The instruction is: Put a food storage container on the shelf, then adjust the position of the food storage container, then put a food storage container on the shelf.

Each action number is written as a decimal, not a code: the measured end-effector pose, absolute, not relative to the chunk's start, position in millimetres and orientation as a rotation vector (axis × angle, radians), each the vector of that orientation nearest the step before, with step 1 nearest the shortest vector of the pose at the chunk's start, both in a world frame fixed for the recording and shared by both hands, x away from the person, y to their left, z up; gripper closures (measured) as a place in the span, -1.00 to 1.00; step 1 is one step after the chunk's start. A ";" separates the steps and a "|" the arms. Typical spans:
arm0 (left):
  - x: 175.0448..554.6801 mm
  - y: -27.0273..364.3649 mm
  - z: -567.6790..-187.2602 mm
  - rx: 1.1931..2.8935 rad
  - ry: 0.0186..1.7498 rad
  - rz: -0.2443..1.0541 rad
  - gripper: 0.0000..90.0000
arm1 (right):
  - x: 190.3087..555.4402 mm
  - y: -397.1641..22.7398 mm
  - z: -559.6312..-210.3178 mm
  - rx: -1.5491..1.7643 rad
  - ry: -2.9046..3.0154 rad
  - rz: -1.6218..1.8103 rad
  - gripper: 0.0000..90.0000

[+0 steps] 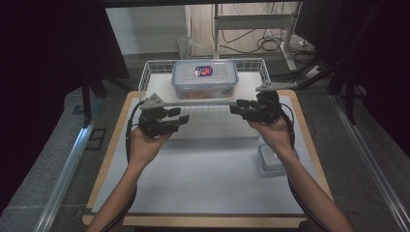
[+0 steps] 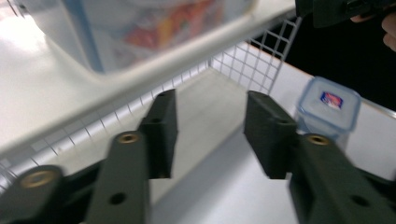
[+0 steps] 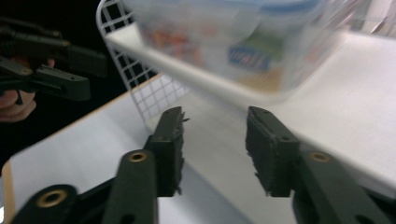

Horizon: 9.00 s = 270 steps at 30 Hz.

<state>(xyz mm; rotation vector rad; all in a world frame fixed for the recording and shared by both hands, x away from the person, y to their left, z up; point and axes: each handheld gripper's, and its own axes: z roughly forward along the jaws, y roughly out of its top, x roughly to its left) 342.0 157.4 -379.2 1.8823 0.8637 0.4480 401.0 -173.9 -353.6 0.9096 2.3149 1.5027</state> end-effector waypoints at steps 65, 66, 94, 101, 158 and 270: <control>238.0 166.0 -510.0 2.020 0.952 0.513 -0.94 | 298.9 -207.3 -493.7 0.925 2.463 1.167 -0.90; 238.3 166.7 -510.3 2.021 0.953 0.513 -0.94 | 299.9 -208.5 -492.9 0.925 2.459 1.154 -0.83; 241.9 167.7 -513.6 2.027 0.963 0.501 -0.92 | 351.3 -327.9 -473.9 1.292 2.066 0.992 1.00; 242.1 166.7 -514.4 2.030 0.964 0.498 -0.91 | 356.5 -339.1 -478.6 1.323 2.041 0.933 1.00; 246.6 160.5 -519.0 2.060 0.963 0.465 -0.90 | 323.1 -192.2 -495.7 1.056 2.449 1.150 1.00; 311.5 125.2 -522.8 2.011 0.976 -0.114 -0.82 | 340.7 -163.1 -495.9 1.044 2.781 1.177 -0.57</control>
